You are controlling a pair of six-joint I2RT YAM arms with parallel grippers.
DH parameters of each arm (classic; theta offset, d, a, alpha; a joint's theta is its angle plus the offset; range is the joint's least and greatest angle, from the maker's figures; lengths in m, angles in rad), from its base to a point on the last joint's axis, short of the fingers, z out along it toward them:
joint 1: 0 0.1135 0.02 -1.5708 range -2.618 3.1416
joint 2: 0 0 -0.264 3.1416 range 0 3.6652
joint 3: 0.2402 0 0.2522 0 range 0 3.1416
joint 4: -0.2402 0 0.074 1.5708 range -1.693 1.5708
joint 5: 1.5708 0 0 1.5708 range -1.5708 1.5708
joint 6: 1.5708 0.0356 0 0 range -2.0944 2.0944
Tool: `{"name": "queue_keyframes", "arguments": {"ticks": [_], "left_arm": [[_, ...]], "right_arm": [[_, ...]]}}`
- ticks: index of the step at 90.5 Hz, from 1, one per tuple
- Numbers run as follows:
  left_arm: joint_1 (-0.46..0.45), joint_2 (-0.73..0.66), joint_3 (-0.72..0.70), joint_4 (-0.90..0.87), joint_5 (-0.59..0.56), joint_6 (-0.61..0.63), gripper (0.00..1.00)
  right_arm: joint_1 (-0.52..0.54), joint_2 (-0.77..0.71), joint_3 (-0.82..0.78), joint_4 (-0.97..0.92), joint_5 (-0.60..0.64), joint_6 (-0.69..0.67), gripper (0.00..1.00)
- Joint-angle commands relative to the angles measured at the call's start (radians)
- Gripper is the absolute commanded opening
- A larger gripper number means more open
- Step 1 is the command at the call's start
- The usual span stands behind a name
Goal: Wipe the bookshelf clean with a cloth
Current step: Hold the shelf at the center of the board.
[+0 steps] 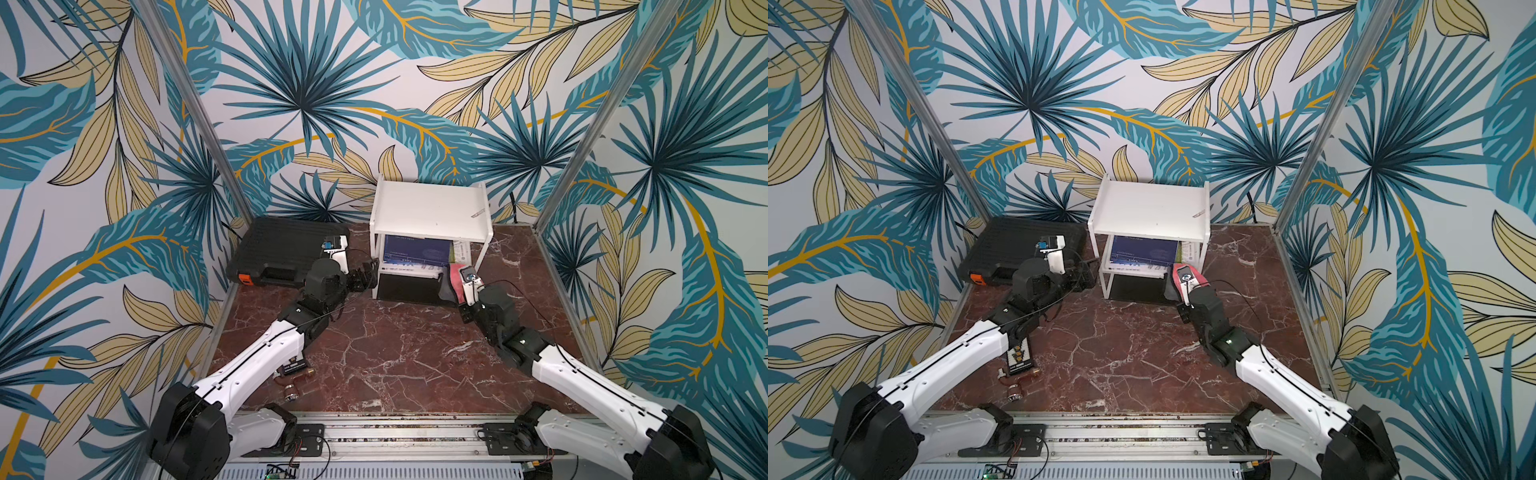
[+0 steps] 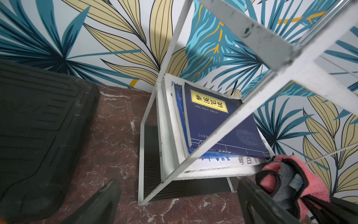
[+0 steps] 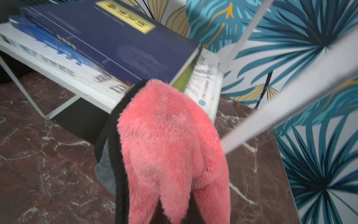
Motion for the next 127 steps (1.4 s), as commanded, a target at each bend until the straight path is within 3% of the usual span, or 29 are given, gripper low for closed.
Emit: {"name": "queue_keyframes", "arguments": {"ticks": [1,10,19,29,35,43,63,73,86,92,107,118,127], "left_arm": [[-0.002,0.042,0.072,0.007,0.001,0.079,0.95],[-0.002,0.092,0.139,-0.019,-0.033,0.137,0.9],[-0.002,0.125,0.179,-0.014,-0.037,0.18,0.84],[-0.003,0.15,0.195,0.002,-0.053,0.215,0.76],[-0.003,0.161,0.197,0.007,-0.054,0.237,0.71],[0.0,0.172,0.201,0.006,-0.039,0.268,0.63],[0.0,0.183,0.22,0.011,0.004,0.316,0.55],[-0.001,0.189,0.23,0.006,0.0,0.331,0.49],[0.0,0.192,0.239,-0.018,0.003,0.367,0.37],[-0.002,0.198,0.245,-0.032,0.006,0.39,0.34],[0.0,0.204,0.264,-0.045,0.031,0.435,0.23],[-0.002,0.201,0.273,-0.049,0.047,0.454,0.18],[-0.002,0.201,0.276,-0.059,0.056,0.47,0.12]], "right_arm": [[-0.044,-0.144,0.019,-0.051,-0.065,0.09,0.0],[-0.081,-0.222,0.117,0.011,-0.147,0.098,0.0],[-0.084,-0.151,0.185,0.032,-0.118,0.065,0.0],[-0.095,-0.006,0.081,0.082,-0.08,0.134,0.0],[-0.112,0.044,-0.025,0.13,-0.096,0.255,0.0],[-0.162,0.031,-0.086,0.144,-0.194,0.381,0.0],[-0.249,-0.101,0.12,0.12,-0.368,0.413,0.0],[-0.27,-0.095,0.084,0.076,-0.415,0.482,0.0],[-0.436,-0.092,-0.038,0.114,-0.631,0.709,0.0],[-0.495,-0.089,-0.01,0.126,-0.654,0.754,0.0],[-0.578,0.028,0.17,0.153,-0.655,0.794,0.0],[-0.582,0.157,0.312,0.24,-0.813,0.835,0.0],[-0.582,0.2,0.327,0.294,-0.974,0.858,0.0]]}}
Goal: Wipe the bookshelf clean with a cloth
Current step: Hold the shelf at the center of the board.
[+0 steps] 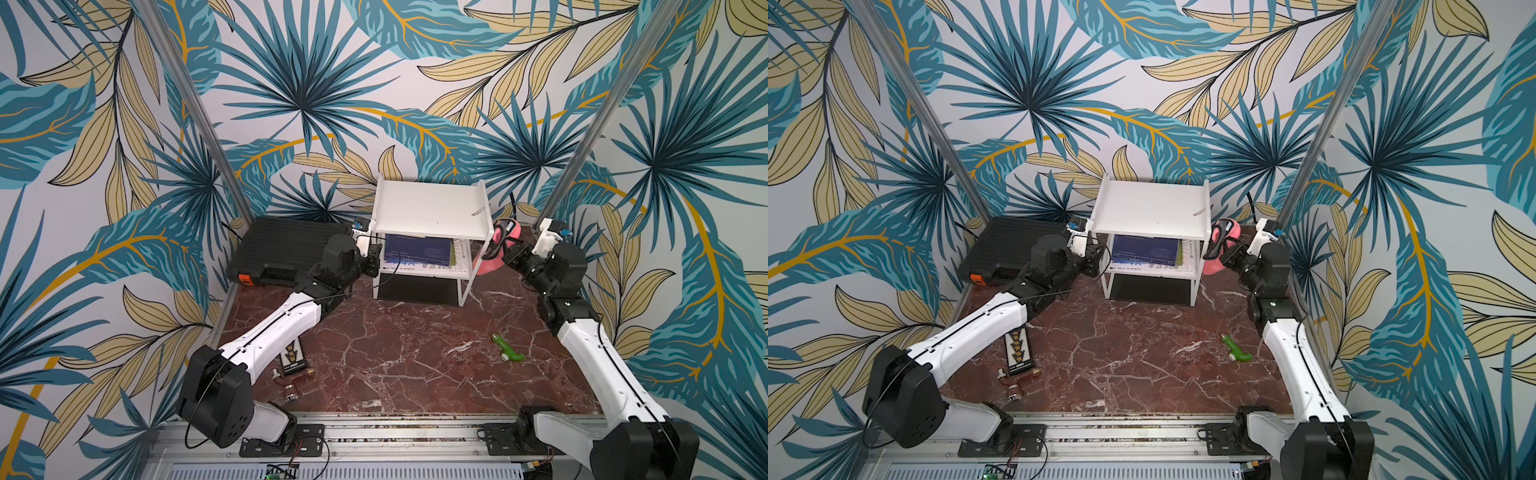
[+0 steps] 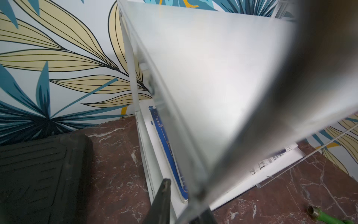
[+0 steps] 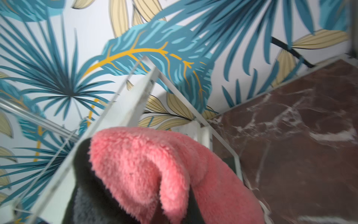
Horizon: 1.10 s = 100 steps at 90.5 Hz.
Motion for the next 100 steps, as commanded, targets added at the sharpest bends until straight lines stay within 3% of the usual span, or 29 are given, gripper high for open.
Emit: {"name": "queue_keyframes", "arguments": {"ticks": [1,21,38,53,64,82,93,100], "left_arm": [[0.004,-0.001,0.042,-0.013,-0.007,0.109,0.11],[0.002,0.007,0.033,-0.023,0.002,0.122,0.03],[0.002,0.015,0.036,-0.014,-0.021,0.14,0.0],[0.003,0.024,0.027,0.005,-0.027,0.145,0.0],[0.003,0.03,0.024,0.008,-0.024,0.14,0.0],[0.004,0.044,0.038,-0.013,-0.035,0.134,0.0],[0.003,0.052,0.027,0.003,-0.035,0.134,0.0],[0.003,0.061,0.033,0.006,-0.028,0.147,0.0]], "right_arm": [[-0.001,0.034,0.01,0.103,-0.23,0.055,0.0],[-0.024,0.064,-0.229,0.065,-0.215,-0.015,0.0],[-0.03,0.199,-0.037,-0.031,-0.17,-0.112,0.0],[-0.029,0.401,0.173,0.002,-0.081,-0.042,0.0],[-0.029,0.391,0.137,-0.031,-0.04,-0.089,0.0],[-0.03,0.191,-0.108,-0.013,-0.189,-0.16,0.02],[-0.031,0.3,0.008,-0.016,-0.124,-0.164,0.01],[-0.029,0.396,0.2,-0.083,-0.091,-0.152,0.0]]}}
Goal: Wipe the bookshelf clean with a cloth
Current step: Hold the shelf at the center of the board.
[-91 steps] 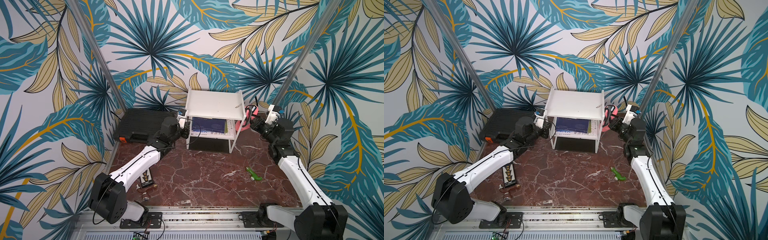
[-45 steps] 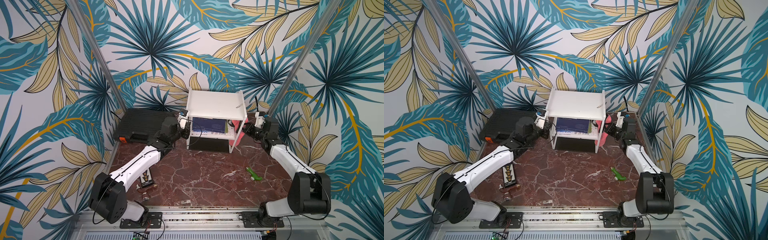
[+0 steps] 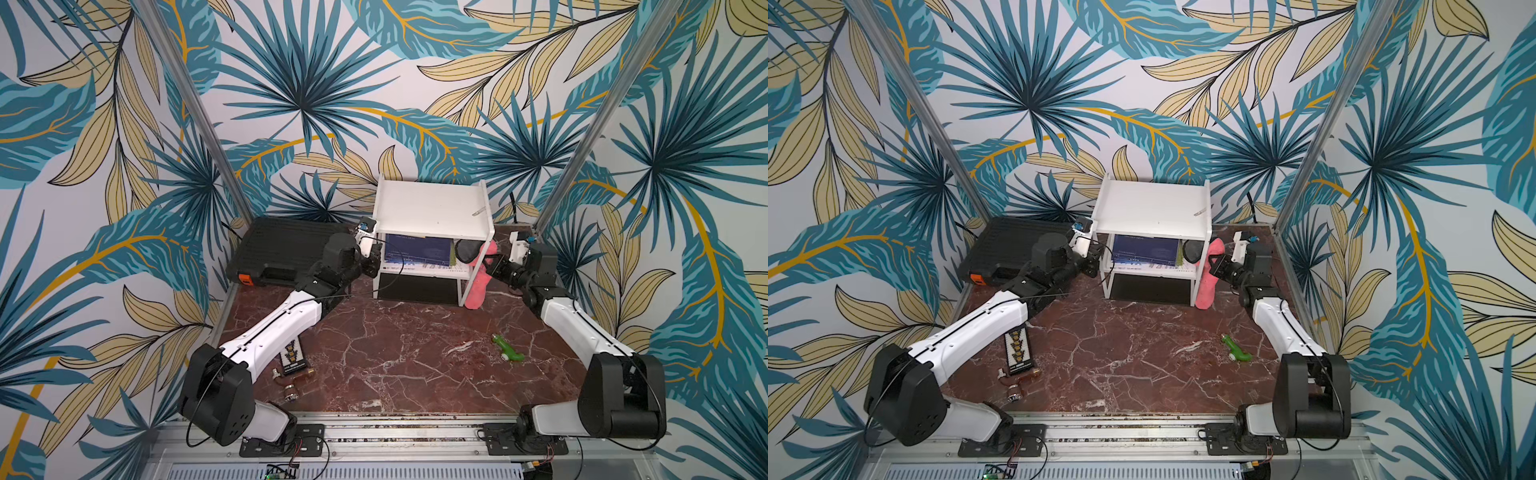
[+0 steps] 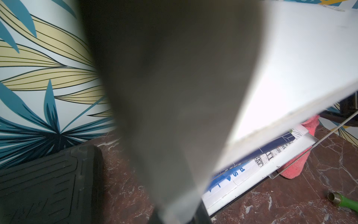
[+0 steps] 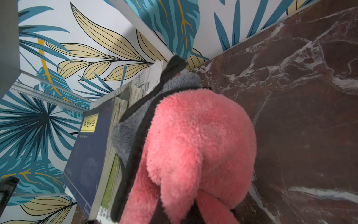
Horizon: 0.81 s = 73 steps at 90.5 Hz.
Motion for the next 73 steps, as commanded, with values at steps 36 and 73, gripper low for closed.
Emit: {"name": "queue_keyframes", "arguments": {"ticks": [36,73], "left_arm": [[0.003,0.061,0.062,-0.066,-0.046,0.054,0.0],[-0.004,0.035,0.068,-0.074,-0.104,-0.026,0.0]], "right_arm": [[0.025,0.303,0.285,0.031,0.079,-0.007,0.0],[0.042,0.207,0.318,0.189,0.059,0.081,0.02]]}}
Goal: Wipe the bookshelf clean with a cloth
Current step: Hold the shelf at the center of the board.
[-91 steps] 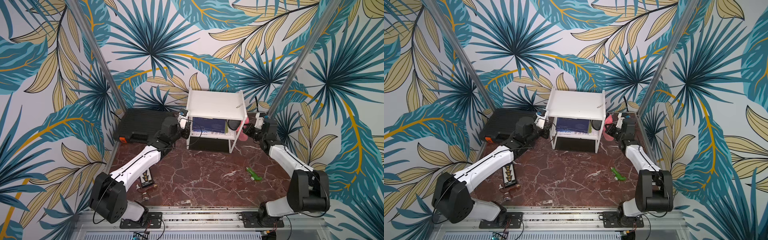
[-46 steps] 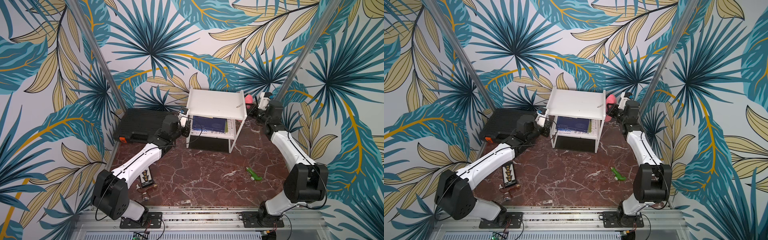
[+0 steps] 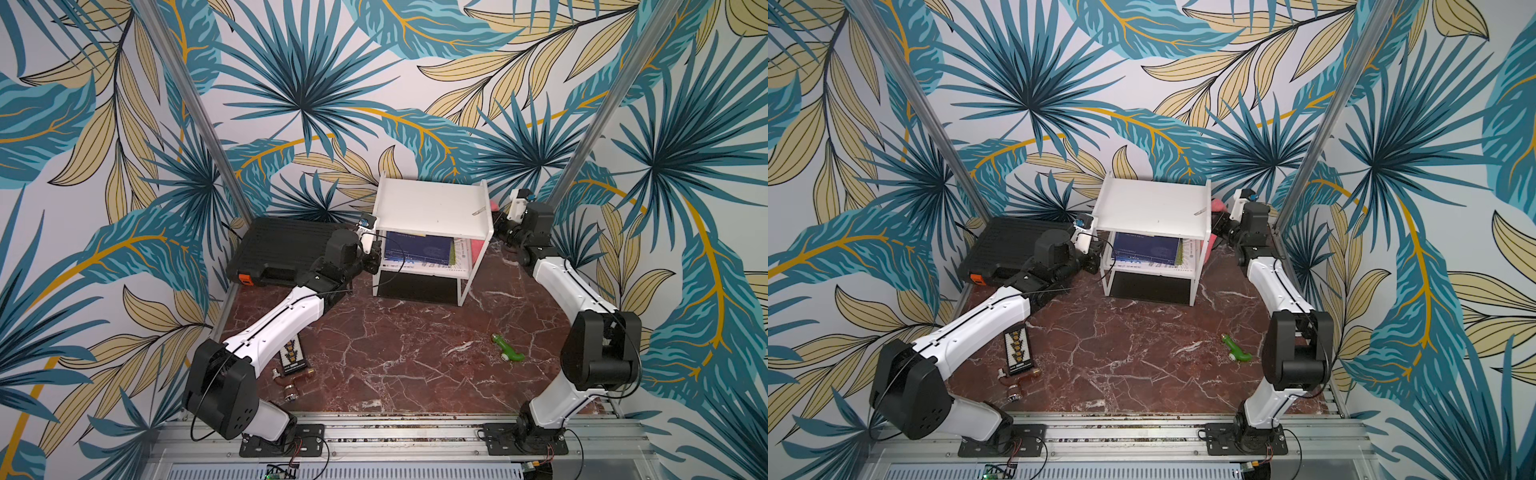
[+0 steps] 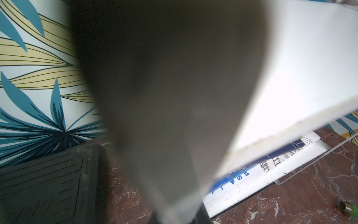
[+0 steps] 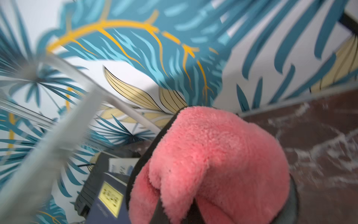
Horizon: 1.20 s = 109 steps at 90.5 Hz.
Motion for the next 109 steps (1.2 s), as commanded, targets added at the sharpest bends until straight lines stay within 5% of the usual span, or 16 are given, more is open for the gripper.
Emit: {"name": "queue_keyframes", "arguments": {"ticks": [1,20,40,61,73,87,109], "left_arm": [[-0.004,0.005,0.022,-0.043,-0.069,-0.016,0.0],[-0.012,0.008,0.008,-0.057,-0.151,-0.055,0.0],[-0.033,-0.02,-0.019,-0.046,-0.188,-0.118,0.0],[-0.043,-0.047,-0.022,-0.103,-0.197,-0.151,0.0],[-0.042,-0.057,-0.03,-0.096,-0.187,-0.14,0.0],[-0.042,-0.049,-0.017,-0.092,-0.17,-0.145,0.0],[-0.043,-0.049,-0.013,-0.106,-0.177,-0.144,0.0]], "right_arm": [[0.019,-0.003,-0.102,0.117,0.027,0.046,0.0],[0.013,-0.095,-0.396,0.217,0.033,0.003,0.0],[-0.028,-0.58,-0.664,0.117,0.243,-0.118,0.0],[-0.012,-1.003,-0.82,0.089,0.032,-0.216,0.0],[0.052,-0.932,-0.693,0.143,-0.074,-0.253,0.0],[0.172,-0.726,-0.631,0.201,0.053,-0.349,0.0],[0.184,-0.673,-0.947,0.2,0.2,-0.332,0.0]]}}
